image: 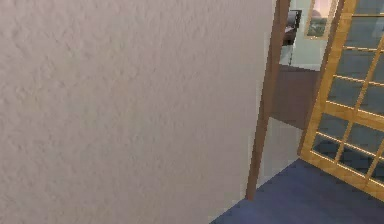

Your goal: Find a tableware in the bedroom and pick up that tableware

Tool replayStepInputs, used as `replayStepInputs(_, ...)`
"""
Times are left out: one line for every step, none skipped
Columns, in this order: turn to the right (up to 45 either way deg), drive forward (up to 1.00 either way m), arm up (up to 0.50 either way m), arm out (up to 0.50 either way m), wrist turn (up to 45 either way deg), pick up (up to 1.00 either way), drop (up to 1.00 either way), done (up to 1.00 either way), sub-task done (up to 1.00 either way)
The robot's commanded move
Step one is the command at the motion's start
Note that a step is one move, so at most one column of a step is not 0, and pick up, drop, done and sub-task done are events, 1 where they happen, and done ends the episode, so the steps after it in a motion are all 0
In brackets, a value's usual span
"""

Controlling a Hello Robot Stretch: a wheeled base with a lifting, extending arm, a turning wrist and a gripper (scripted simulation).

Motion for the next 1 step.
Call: replayStepInputs(0.0,0.1,0.0,0.0,0.0,0.0,0.0,0.0,0.0)
